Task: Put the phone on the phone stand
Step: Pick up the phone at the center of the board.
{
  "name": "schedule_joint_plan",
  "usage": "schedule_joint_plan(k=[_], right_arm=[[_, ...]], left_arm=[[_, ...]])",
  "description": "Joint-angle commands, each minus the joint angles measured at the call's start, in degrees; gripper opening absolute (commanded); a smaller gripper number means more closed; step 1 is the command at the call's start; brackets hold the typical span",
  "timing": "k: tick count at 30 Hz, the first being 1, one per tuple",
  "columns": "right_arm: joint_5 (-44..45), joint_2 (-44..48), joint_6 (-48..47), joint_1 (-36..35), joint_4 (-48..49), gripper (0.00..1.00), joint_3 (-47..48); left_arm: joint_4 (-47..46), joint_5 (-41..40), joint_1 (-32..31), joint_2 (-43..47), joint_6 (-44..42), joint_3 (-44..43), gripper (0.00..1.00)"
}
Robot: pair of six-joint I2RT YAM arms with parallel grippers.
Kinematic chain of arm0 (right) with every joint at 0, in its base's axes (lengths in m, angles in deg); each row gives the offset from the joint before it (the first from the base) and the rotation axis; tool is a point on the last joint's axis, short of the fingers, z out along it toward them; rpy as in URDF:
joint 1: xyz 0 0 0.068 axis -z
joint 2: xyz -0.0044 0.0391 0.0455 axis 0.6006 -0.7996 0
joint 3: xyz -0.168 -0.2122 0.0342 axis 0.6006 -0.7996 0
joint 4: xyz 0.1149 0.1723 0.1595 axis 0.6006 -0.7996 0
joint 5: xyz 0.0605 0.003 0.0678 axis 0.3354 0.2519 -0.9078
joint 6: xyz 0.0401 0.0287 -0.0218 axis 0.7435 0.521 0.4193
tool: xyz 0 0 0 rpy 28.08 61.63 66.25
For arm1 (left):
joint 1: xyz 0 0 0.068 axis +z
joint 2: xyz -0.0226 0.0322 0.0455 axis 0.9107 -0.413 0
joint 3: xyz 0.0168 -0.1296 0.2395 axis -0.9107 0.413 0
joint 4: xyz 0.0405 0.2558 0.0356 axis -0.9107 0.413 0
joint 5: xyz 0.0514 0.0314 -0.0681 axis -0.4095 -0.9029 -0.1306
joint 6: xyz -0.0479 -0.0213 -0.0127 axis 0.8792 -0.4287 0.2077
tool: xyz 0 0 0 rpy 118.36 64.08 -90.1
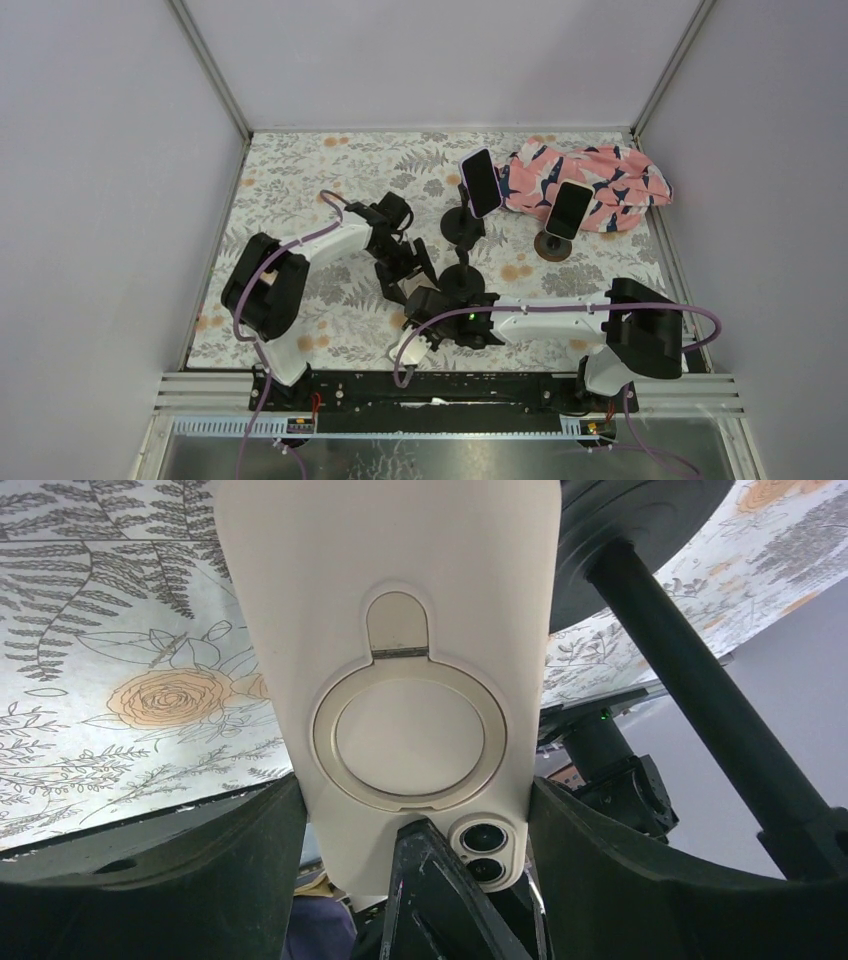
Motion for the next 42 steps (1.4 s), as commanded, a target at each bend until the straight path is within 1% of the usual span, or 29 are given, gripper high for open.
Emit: schedule_joint_plan(k=[1, 5, 6, 7, 9, 11, 13, 17, 21, 24, 28, 31, 33, 38, 40, 42], right_arm=[[3.01, -0.80, -1.45, 0.12, 5.72, 0.23, -0.21], [2.84, -0.65, -0.47, 0.65, 4.40, 0.09, 1.67], [2.62, -0.54, 0.10, 0.80, 3.65, 0.06, 2.16], [2.31, -0.40, 0.67, 0.89, 2.81, 0.05, 2.69], [1.67, -0.01, 1.73, 0.94, 1.14, 0.04, 3.46], [1.27, 0.46, 2.57, 0.95, 0.12, 0.03, 3.93], [0.99, 0.87, 3.34, 1.03, -1.08, 0.03, 4.46], [0.24, 1.83, 4.22, 1.03, -3.04, 0.03, 5.12], [-0.96, 2.48, 5.53, 1.03, -5.75, 0.03, 6.06], [-3.08, 2.83, 7.32, 1.04, -9.66, 0.02, 8.06], [-8.08, 3.89, 11.11, 1.47, -17.14, 0.02, 12.68], [-12.16, 4.71, 14.21, 2.74, -22.97, 0.02, 16.78], [-16.04, 5.25, 15.64, 3.71, -26.85, 0.02, 19.64], [-24.86, 6.62, 17.70, 7.12, -36.61, 0.02, 25.80], [-28.57, 7.61, 18.54, 8.72, -38.88, 0.02, 27.31], [-31.94, 8.77, 18.95, 10.54, -41.41, 0.02, 28.44]], left_arm=[[-3.16, 5.12, 0.19, 3.63, 1.03, 1.76, 0.00], [-7.46, 7.22, 0.20, 6.14, 2.53, 4.23, 0.00], [-8.27, 7.64, 0.14, 6.78, 2.81, 4.83, 0.03], [-8.83, 7.76, 0.18, 7.48, 3.14, 5.29, 0.14], [-9.52, 7.44, 0.17, 9.30, 3.92, 6.36, 0.42], [-9.37, 6.34, 0.20, 11.67, 4.82, 7.51, 0.63], [-8.84, 4.74, 0.20, 14.18, 5.55, 8.53, 0.78], [-7.00, 2.68, 0.28, 16.88, 5.46, 9.46, 0.98], [-4.72, 1.18, 0.35, 19.11, 4.19, 9.70, 0.99], [-2.44, -0.44, 0.61, 21.01, 2.57, 10.07, 0.99], [2.61, -6.03, 2.30, 24.37, -1.22, 9.20, 0.99], [3.27, -8.82, 4.39, 28.18, -2.85, 8.53, 0.99], [1.89, -9.67, 5.41, 30.12, -3.18, 8.29, 0.99], [-5.33, -10.02, 6.52, 36.03, -7.11, 8.37, 0.99], [-9.59, -9.81, 6.52, 39.06, -7.64, 9.60, 0.99], [-16.21, -8.90, 6.53, 42.95, -7.51, 12.84, 0.99]])
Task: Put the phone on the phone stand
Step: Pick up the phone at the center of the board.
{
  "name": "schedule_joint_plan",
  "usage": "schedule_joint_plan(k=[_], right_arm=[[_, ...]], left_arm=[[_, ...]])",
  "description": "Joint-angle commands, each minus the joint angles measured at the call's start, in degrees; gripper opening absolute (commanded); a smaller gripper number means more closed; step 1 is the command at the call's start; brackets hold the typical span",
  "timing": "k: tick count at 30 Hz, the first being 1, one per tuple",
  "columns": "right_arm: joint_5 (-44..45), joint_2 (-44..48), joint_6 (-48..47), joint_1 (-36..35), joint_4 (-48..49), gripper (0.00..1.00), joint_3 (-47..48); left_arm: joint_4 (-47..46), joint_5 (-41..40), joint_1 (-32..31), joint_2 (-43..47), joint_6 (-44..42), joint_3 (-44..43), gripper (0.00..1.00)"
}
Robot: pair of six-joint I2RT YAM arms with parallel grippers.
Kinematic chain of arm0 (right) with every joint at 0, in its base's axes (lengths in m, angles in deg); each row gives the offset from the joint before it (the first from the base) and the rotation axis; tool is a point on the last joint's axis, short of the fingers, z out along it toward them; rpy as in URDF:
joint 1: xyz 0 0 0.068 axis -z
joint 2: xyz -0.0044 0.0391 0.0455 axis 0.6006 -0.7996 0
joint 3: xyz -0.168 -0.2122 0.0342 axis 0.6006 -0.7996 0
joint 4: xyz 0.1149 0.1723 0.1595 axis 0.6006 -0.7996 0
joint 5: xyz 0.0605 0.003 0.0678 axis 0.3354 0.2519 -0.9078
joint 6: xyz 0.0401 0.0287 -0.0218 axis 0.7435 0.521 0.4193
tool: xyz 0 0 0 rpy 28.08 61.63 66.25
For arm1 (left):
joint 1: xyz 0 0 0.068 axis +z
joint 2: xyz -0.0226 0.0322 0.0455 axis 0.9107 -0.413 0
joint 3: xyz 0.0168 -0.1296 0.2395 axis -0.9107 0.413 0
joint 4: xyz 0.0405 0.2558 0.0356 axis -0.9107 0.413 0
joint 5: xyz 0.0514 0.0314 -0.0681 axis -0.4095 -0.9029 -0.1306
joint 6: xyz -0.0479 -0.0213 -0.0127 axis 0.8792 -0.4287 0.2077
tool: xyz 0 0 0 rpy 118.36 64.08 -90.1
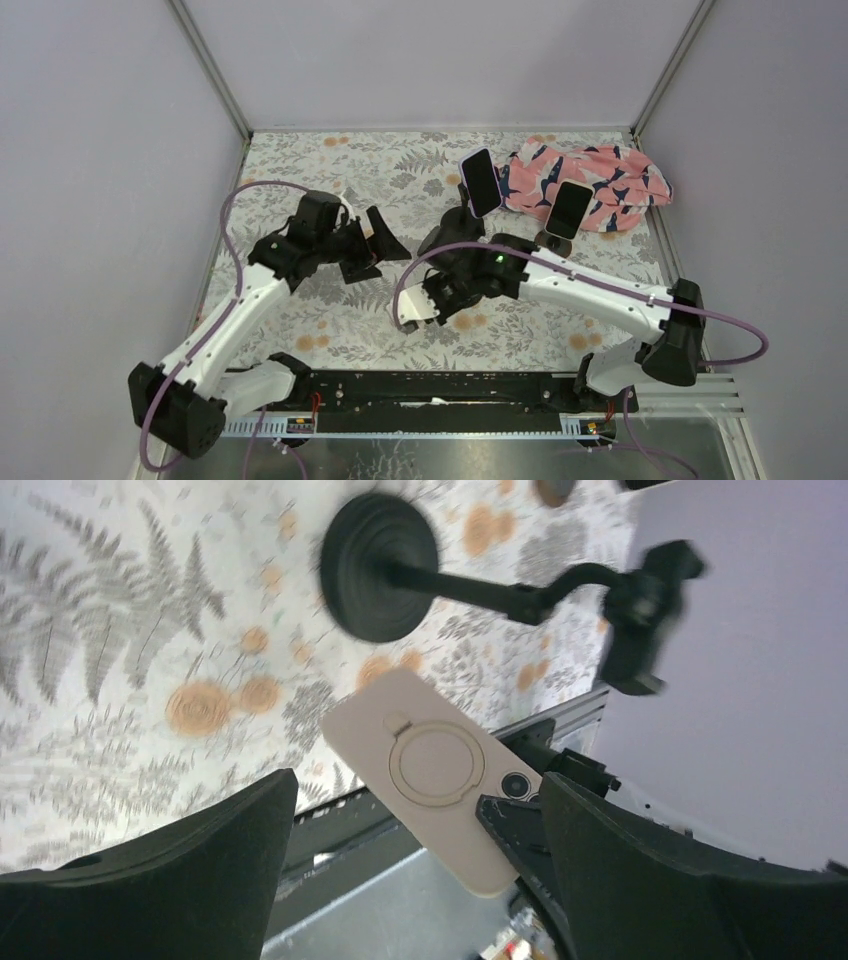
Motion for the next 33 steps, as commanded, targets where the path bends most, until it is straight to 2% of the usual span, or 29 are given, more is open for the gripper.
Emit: schedule_joint_plan(k=[1, 7, 11, 15, 18, 22, 25, 29, 33], right_arm=[[-11.36, 5.10, 2.57, 4.15, -9.15, 0.02, 4.91], [-22.11, 9.22, 3.91, 13.78, -14.66, 0.02, 3.52], [-28.05, 12.28, 6.09, 21.29, -15.02, 0.02, 0.74], [-32.23, 15.47, 10.38, 27.59, -14.82, 0.02, -1.12], [-34.09, 18.31, 15.40, 29.62, -12.39, 0.02, -3.83], [-43.61, 21.04, 15.05, 41.50, -13.00, 0.02, -6.23], [-48.14, 21.73, 13.28, 46.34, -14.97, 0.02, -6.43], [-51.67, 22.28, 11.85, 48.88, -16.63, 0.02, -6.25], [-53.35, 22.25, 10.86, 49.49, -17.67, 0.03, -6.09]], left_arm=[[-16.64, 0.44, 0.27, 8.07, -2.54, 5.06, 0.99], [-45.95, -0.20, 0.20, 21.45, -0.78, 17.30, 0.99], [-60.98, 1.58, 0.23, 25.69, -4.37, 24.36, 0.99], [-63.47, -1.44, 0.25, 24.44, 0.45, 26.97, 0.99], [-69.45, 5.39, 0.30, 20.39, -0.10, 26.84, 0.99], [-81.33, 15.80, -0.62, 15.80, 2.51, 27.10, 0.99], [-87.21, 18.14, -4.69, 14.74, 0.22, 28.32, 0.99], [-88.23, 18.06, -11.38, 14.84, -6.08, 28.04, 0.99], [-92.92, 17.67, -12.93, 15.13, -6.37, 29.85, 0.99]])
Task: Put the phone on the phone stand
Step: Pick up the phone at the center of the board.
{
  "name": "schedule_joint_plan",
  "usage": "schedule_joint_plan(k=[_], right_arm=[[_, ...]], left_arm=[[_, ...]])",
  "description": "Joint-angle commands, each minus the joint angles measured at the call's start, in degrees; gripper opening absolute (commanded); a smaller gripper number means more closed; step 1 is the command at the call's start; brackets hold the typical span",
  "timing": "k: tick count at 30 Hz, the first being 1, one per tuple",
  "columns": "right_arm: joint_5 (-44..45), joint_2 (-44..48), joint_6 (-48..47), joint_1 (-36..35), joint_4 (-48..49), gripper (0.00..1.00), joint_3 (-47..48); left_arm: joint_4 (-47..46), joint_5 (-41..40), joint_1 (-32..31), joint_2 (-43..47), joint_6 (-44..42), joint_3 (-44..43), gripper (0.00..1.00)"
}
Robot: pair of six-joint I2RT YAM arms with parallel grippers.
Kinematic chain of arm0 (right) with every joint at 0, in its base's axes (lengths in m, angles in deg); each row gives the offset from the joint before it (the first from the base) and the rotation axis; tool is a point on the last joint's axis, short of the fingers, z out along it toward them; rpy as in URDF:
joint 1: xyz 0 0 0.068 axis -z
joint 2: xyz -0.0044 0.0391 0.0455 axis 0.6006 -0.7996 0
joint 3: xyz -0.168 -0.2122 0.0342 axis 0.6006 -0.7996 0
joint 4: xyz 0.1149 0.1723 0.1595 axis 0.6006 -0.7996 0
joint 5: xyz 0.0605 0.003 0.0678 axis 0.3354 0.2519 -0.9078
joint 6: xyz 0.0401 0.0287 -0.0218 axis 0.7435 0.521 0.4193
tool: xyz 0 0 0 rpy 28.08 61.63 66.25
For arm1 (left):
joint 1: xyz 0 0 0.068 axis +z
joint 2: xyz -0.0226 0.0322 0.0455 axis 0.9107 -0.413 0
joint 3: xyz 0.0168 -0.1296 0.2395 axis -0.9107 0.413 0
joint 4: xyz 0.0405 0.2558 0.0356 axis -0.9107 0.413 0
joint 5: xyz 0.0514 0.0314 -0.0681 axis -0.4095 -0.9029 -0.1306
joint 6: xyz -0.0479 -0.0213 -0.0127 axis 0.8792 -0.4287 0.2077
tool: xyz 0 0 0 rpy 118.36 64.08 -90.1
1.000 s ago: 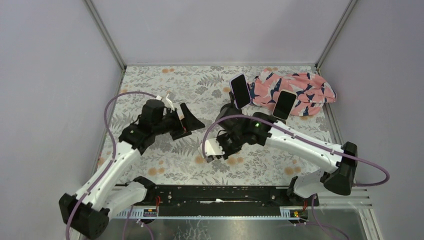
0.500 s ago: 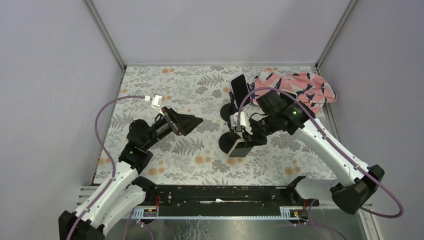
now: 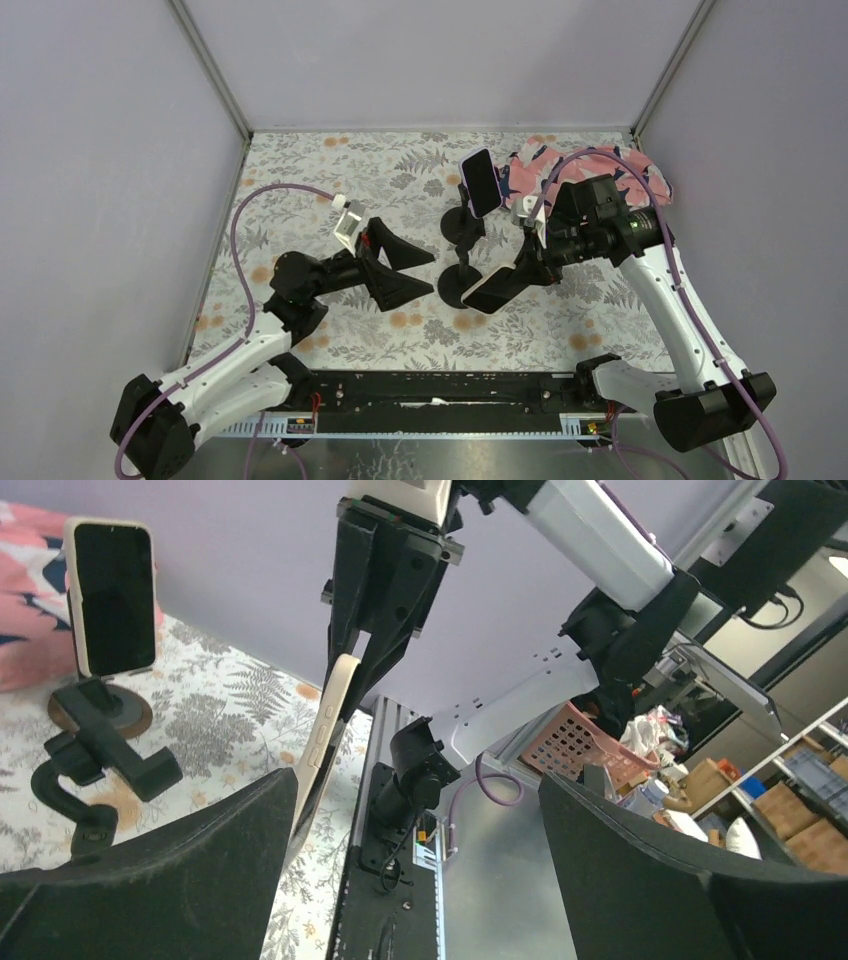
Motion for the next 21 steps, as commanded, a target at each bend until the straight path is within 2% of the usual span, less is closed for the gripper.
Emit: schedule_joint_plan(k=[1, 6, 14, 17, 21], right_arm=[[-8.59, 1.45, -1.47, 0.72, -1.97, 0.03, 0.71], [-12.95, 0.18, -1.96, 0.69, -3.00, 0.04, 0.15], [-16.27, -4.37, -2.02, 0.69, -5.22, 0.04, 3.07], [-16.83, -5.55, -3.10, 0.67, -6.43, 0.04, 3.72], [-15.66, -5.85, -3.03, -0.19, -6.10, 0.05, 3.58]], left_arm=[[-11.62, 1.48, -1.20, 0.45, -2.61, 2.88, 0.99], [-16.01, 0.52, -3.30, -1.36, -3.95, 5.22, 0.93], [-1.90, -7.90, -11.06, -3.89, -19.04, 0.73, 0.88], [2.65, -10.74, -13.02, -4.91, -22.87, -0.85, 0.88], [4.09, -10.88, -14.56, -6.62, -25.02, -1.94, 0.88]])
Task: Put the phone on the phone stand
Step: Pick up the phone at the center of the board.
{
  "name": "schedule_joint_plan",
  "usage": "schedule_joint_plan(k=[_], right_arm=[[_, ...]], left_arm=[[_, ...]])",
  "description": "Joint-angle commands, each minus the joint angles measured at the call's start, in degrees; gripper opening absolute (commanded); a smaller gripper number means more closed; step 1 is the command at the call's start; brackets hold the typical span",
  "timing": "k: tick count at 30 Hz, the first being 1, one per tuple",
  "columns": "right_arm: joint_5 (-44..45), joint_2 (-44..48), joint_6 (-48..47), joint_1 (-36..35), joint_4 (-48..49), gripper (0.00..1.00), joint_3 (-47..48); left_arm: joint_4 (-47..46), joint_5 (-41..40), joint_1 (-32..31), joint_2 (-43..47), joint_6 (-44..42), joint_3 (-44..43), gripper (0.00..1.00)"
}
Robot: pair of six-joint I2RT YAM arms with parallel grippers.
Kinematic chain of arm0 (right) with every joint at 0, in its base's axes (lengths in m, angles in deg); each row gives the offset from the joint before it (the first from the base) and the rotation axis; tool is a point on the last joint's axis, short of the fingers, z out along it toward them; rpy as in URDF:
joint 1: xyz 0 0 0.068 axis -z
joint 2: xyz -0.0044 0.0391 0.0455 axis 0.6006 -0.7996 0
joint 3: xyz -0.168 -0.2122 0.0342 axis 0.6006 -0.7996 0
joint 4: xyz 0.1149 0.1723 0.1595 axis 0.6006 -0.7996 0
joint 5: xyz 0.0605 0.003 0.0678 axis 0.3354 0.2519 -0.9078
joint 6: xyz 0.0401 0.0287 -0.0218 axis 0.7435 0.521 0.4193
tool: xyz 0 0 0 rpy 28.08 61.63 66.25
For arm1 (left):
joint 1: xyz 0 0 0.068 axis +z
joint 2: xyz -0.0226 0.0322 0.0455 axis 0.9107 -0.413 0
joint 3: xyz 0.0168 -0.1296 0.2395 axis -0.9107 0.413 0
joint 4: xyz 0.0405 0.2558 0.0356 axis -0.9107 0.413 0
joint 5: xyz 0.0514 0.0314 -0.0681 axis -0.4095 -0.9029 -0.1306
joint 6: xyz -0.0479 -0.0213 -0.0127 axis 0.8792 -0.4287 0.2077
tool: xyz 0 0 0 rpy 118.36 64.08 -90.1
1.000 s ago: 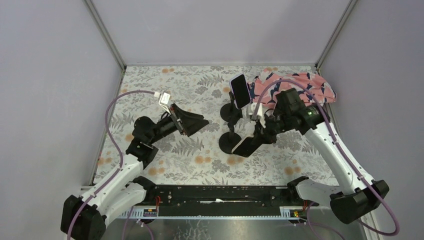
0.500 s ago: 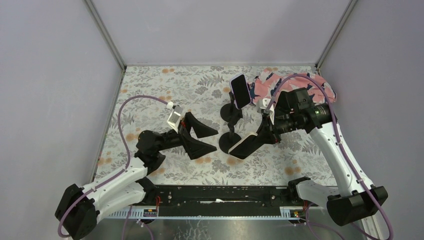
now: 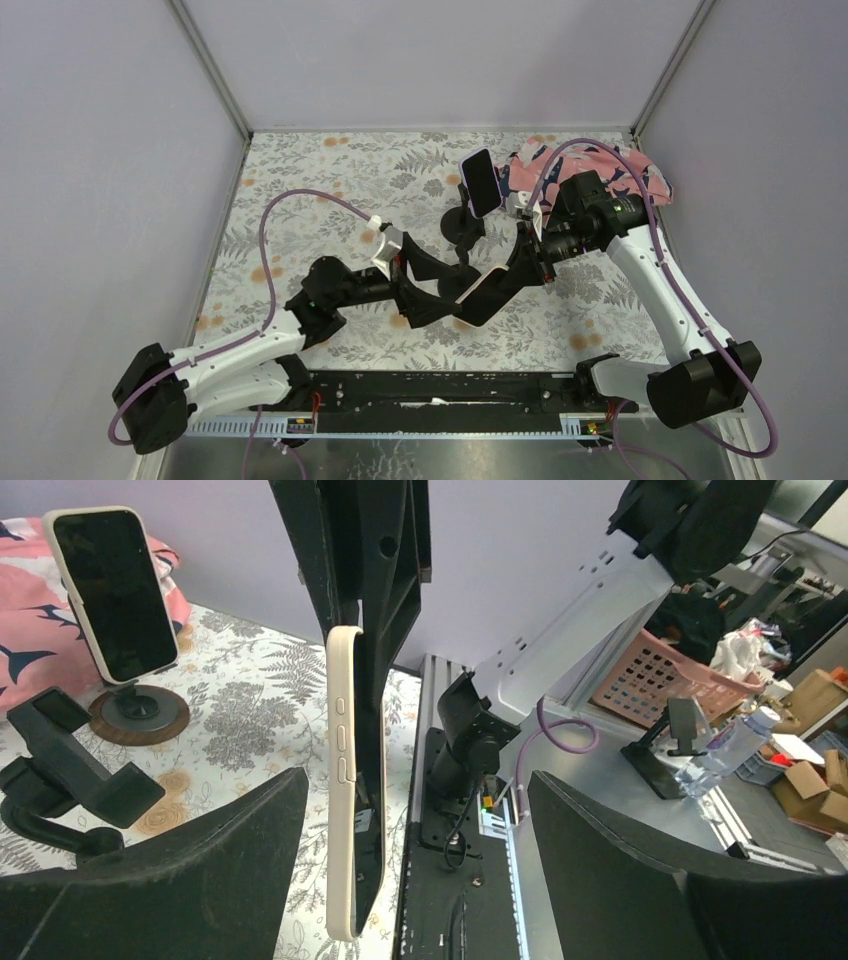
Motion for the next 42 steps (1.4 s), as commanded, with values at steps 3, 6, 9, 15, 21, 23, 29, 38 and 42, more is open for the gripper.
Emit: schedule_joint_plan(k=[3, 6, 9, 15, 21, 23, 29, 38, 42], right_arm=[[-4.06, 0.19, -0.70, -1.09, -1.27, 0.05, 3.31], [-3.83, -0.07, -1.25, -1.43, -2.18, 0.05, 4.43], [-3.90, -0.59, -2.96, -1.80, -3.88, 0.05, 5.30], [-3.00, -0.74, -3.44, -2.91, -4.23, 0.05, 5.68], [-2.60, -1.16, -4.16, -3.87, -5.39, 0.07, 7.23], [-2.62, -1.24, -4.27, -3.94, -5.64, 0.07, 7.50], [-2.78, -1.35, -4.57, -4.10, -5.90, 0.10, 7.70], [-4.78, -0.05, 5.34, -0.51, 1.05, 1.00, 8.30], [-7.77, 1.70, 16.42, 4.12, 10.12, 1.00, 7.91]], left_arm=[[5.15, -2.66, -2.90, -3.48, -8.20, -3.59, 0.88], [6.88, -3.12, -4.14, -5.37, -9.71, -5.18, 0.86], [9.62, -4.40, -4.96, -6.79, -11.17, -6.60, 0.83], [12.30, -1.57, -5.71, -10.81, -10.76, -9.34, 0.64], [14.64, -1.29, -6.34, -14.10, -10.82, -11.75, 0.46], [15.09, -0.95, -6.32, -14.82, -10.89, -12.28, 0.38], [13.71, -1.20, -6.30, -15.34, -9.54, -12.44, 0.00], [-1.76, -10.90, -6.30, -8.74, -1.66, -4.80, 0.00], [-6.05, -19.49, -6.34, -4.01, 0.62, -2.23, 0.00]])
